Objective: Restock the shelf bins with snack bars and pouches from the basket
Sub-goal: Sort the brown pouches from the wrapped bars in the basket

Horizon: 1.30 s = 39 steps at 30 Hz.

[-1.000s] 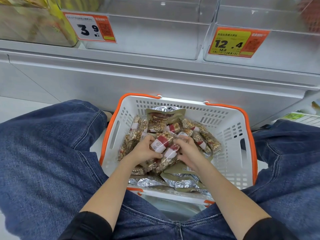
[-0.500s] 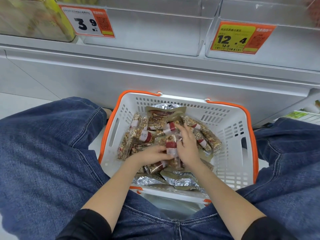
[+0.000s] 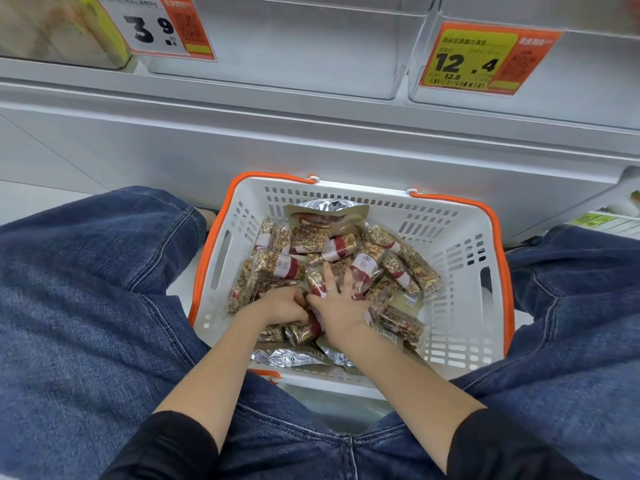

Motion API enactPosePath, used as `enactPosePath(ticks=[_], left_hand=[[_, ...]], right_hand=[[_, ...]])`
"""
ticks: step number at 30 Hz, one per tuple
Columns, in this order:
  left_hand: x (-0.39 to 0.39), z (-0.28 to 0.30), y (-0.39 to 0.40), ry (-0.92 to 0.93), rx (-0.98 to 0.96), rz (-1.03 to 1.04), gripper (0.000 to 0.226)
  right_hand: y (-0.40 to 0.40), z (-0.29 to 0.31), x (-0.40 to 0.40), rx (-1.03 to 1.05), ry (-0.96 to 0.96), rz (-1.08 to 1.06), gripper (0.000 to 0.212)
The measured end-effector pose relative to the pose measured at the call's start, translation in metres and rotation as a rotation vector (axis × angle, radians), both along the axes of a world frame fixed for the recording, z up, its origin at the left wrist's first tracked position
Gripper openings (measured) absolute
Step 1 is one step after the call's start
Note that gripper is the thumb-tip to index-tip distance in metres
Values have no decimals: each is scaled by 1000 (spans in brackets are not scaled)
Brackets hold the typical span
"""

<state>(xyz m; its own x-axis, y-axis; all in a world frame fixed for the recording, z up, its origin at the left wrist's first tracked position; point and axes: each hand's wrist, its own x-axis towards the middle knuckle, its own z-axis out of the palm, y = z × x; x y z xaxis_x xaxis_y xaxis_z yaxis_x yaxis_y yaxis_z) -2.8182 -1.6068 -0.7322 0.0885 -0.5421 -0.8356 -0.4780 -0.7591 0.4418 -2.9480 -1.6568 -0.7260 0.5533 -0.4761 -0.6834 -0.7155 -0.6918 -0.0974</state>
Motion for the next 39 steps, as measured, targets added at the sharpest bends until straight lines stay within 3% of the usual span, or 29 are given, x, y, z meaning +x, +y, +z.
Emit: enactPosePath(ticks=[4, 8, 14, 16, 20, 23, 26, 31, 33, 36, 39], left_hand=[[5, 6, 0, 64, 9, 72, 6], [8, 3, 5, 23, -66, 139, 5], [9, -7, 1, -186, -252, 276, 10], [12, -12, 1, -229, -242, 207, 18], [15, -22, 6, -171, -43, -118, 65], [16, -25, 9, -259, -27, -274, 93], [14, -22, 12, -402, -27, -450, 104], [15, -20, 10, -491, 19, -512, 97], [17, -21, 11, -493, 18, -529, 92], [18, -23, 10, -491, -29, -547, 91], [18, -26, 8, -399, -6, -538, 98]], right_hand=[[3, -4, 10, -49, 41, 44, 64], [0, -7, 2, -87, -46, 182, 52], [-47, 25, -32, -49, -268, -234, 56], [-65, 38, -45, -90, -325, -429, 54], [-80, 45, -77, -171, -423, -758, 50], [-92, 29, -101, -119, -175, -772, 55], [-87, 1, -118, -2, 83, -699, 59], [-69, -23, -117, -76, -242, -830, 79], [-73, -16, -104, -141, -348, -694, 88], [-70, -8, -79, -107, -456, -273, 92], [-57, -17, -55, 9, -337, 121, 95]])
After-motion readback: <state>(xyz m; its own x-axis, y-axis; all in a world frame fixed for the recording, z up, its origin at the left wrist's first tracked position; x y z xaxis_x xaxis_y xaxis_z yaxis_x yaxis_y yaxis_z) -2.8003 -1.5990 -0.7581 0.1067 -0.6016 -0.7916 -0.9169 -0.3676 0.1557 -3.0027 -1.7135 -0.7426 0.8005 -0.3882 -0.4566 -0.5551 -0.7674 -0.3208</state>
